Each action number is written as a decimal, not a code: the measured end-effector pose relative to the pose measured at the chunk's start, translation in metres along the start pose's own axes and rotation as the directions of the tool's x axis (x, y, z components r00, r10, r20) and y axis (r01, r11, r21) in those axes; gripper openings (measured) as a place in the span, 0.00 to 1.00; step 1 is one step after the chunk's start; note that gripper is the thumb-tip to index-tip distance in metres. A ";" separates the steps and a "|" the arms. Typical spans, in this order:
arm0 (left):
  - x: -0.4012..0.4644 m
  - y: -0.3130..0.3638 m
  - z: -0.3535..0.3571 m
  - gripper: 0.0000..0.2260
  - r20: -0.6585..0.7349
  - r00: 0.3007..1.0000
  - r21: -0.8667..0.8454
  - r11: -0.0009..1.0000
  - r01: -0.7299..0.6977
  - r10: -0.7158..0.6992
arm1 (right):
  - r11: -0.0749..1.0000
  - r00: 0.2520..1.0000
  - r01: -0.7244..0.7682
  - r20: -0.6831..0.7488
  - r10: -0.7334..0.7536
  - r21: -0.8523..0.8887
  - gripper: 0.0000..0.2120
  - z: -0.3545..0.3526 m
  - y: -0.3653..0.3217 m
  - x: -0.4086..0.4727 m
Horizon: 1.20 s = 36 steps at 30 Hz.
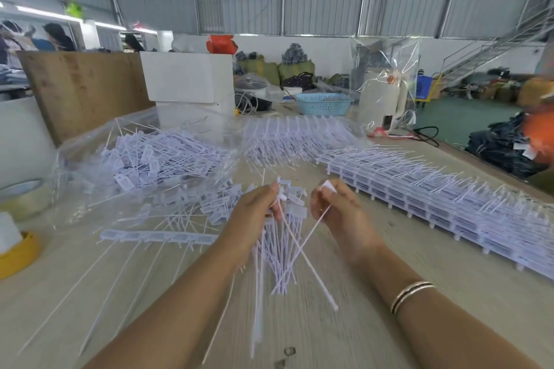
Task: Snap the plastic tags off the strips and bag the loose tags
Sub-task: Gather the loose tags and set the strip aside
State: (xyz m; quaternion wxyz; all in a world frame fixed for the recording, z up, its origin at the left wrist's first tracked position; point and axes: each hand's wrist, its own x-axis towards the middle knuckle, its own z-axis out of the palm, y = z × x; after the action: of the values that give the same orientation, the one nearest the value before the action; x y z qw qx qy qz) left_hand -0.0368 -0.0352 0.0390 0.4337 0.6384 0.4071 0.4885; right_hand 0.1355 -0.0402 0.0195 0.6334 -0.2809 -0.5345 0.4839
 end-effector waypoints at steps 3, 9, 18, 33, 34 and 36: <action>-0.005 0.000 -0.001 0.15 0.107 0.984 0.056 0.987 -0.150 0.144 | 0.973 0.998 -0.043 -0.062 0.029 -0.226 0.03 -0.002 0.007 0.005; -0.006 -0.008 -0.004 0.10 0.069 0.976 0.227 0.949 -0.217 0.207 | 0.858 0.980 -0.064 -0.195 -0.042 -0.509 0.29 -0.001 0.015 0.009; -0.011 -0.012 -0.004 0.19 0.102 0.968 0.384 0.889 -0.250 0.229 | 0.696 1.000 -0.002 -0.009 -0.006 -0.718 0.16 0.013 0.006 -0.004; -0.009 -0.008 -0.009 0.20 0.124 0.965 0.687 0.681 -0.253 0.233 | 0.914 0.977 -0.057 0.168 0.135 -0.401 0.11 0.025 0.002 -0.013; -0.008 -0.008 -0.008 0.20 0.131 0.972 0.626 0.745 -0.233 0.194 | 0.919 0.972 -0.070 0.179 0.149 -0.387 0.12 0.024 0.001 -0.012; -0.006 -0.009 -0.009 0.20 0.131 0.983 0.517 0.836 -0.181 0.131 | 0.919 0.971 -0.063 0.188 0.146 -0.390 0.13 0.024 0.000 -0.012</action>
State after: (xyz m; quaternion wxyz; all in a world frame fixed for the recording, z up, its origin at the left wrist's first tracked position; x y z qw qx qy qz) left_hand -0.0475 -0.0368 0.0299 0.2186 0.7851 0.4521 0.3627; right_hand 0.1130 -0.0555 0.0212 0.4787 -0.3734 -0.6674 0.4313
